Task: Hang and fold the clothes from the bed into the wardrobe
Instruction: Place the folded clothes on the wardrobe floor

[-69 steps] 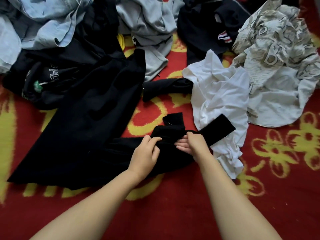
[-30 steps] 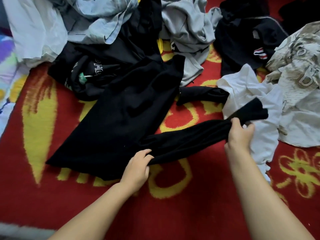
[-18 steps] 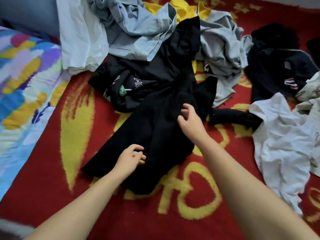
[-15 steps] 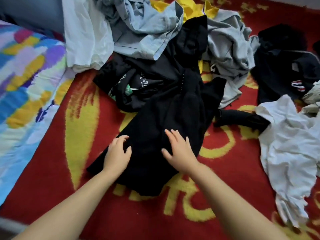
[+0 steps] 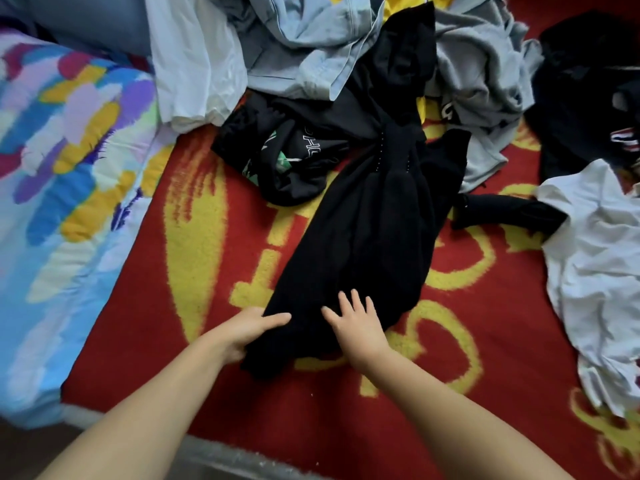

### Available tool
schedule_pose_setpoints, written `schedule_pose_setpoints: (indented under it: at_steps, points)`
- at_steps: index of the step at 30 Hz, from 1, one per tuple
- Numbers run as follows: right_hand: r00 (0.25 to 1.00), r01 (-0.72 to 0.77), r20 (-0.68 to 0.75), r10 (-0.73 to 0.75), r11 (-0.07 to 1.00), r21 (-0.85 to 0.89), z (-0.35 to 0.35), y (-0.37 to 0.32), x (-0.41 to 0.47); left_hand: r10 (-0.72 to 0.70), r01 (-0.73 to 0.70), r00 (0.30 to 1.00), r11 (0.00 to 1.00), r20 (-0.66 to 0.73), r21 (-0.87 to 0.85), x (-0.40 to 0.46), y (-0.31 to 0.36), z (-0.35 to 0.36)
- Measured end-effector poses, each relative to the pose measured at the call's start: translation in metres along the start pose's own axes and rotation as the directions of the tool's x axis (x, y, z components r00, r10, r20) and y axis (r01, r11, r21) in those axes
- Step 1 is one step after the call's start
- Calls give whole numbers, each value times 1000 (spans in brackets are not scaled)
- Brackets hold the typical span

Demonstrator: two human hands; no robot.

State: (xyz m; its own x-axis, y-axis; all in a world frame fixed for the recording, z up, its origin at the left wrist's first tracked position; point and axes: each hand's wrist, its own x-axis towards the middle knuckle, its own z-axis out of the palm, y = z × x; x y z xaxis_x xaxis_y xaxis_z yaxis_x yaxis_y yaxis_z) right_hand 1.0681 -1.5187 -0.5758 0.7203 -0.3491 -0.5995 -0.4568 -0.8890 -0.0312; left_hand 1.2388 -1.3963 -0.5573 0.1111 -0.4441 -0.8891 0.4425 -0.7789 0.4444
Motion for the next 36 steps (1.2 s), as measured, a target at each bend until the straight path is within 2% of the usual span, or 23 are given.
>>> schedule_pose_setpoints:
  at_steps: [2, 4, 5, 7, 9, 11, 14, 15, 17, 19, 21, 22, 23, 24, 25, 26, 27, 29, 30, 31, 32, 34, 36]
  points:
    - [997, 69, 45, -69, 998, 7, -8, 10, -8, -39, 41, 999, 997, 30, -66, -6, -4, 0]
    - [976, 152, 152, -153, 988, 18, -10, 23, -33, -117, 121, 990, 991, 81, -55, -15, -16, 5]
    - [958, 196, 207, -199, 980, 32, -8, 29, -51, -181, 179, 978, 984, 103, 22, -22, -26, 10]
    - [911, 287, 290, -292, 956, 63, -2, 38, -90, -313, 266, 942, 915, 119, 303, -42, -51, 21]
    - [847, 328, 371, -381, 923, 200, 0, 38, -126, -433, 331, 891, 827, 139, 454, -63, -76, 31]
    - [796, 268, 405, -450, 861, 432, -3, 36, -150, -488, 389, 840, 847, 239, 363, -79, -95, 37]
    - [799, 124, 394, -454, 766, 631, -16, 52, -159, -401, 432, 858, 901, 322, -29, -94, -98, 40]
    - [815, 72, 386, -432, 736, 673, -22, 63, -155, -362, 428, 882, 883, 300, -192, -93, -91, 43]
    - [881, -23, 341, -329, 688, 725, -35, 90, -138, -316, 364, 931, 764, 183, -533, -83, -65, 50]
    - [959, -114, 255, -123, 655, 747, -46, 117, -117, -239, 208, 970, 719, 45, -663, -61, -28, 61]
    - [976, -210, 104, 190, 712, 670, -50, 129, -101, -132, 89, 991, 806, -32, -585, -38, 3, 79]
    - [938, -261, -37, 344, 775, 575, -47, 125, -98, -83, 37, 994, 876, -75, -481, -31, 14, 89]
    - [882, -278, -222, 417, 838, 470, -42, 114, -98, 5, -54, 988, 946, -152, -320, -25, 19, 101]
    - [834, -244, -391, 389, 896, 372, -34, 97, -99, 148, -173, 961, 981, -233, -92, -19, 18, 109]
    - [814, -174, -496, 302, 942, 288, -25, 77, -102, 362, -314, 892, 927, -270, 206, -17, 12, 115]
    - [835, -88, -517, 190, 973, 215, -14, 56, -108, 569, -422, 803, 753, -177, 504, -16, 2, 119]
    - [887, -25, -452, 93, 987, 156, 0, 39, -114, 669, -473, 743, 517, 8, 713, -14, -11, 122]
    - [978, -55, -194, 81, 990, 133, 26, 34, -120, 561, -405, 765, 38, 316, 914, -11, -39, 119]
    - [991, -100, -80, 110, 987, 123, 37, 43, -119, 466, -337, 806, -145, 365, 930, -7, -49, 114]
    - [992, -128, -4, 129, 987, 99, 45, 53, -116, 390, -275, 848, -256, 359, 927, -3, -56, 108]
    - [991, -135, 33, 133, 988, 69, 48, 63, -110, 348, -228, 876, -311, 334, 923, 0, -58, 104]
    - [990, -129, 52, 127, 991, 28, 50, 71, -97, 347, -151, 896, -351, 278, 924, 8, -57, 99]
    - [988, -144, 59, 142, 989, 27, 49, 67, -91, 399, -99, 880, -375, 257, 922, 13, -55, 107]
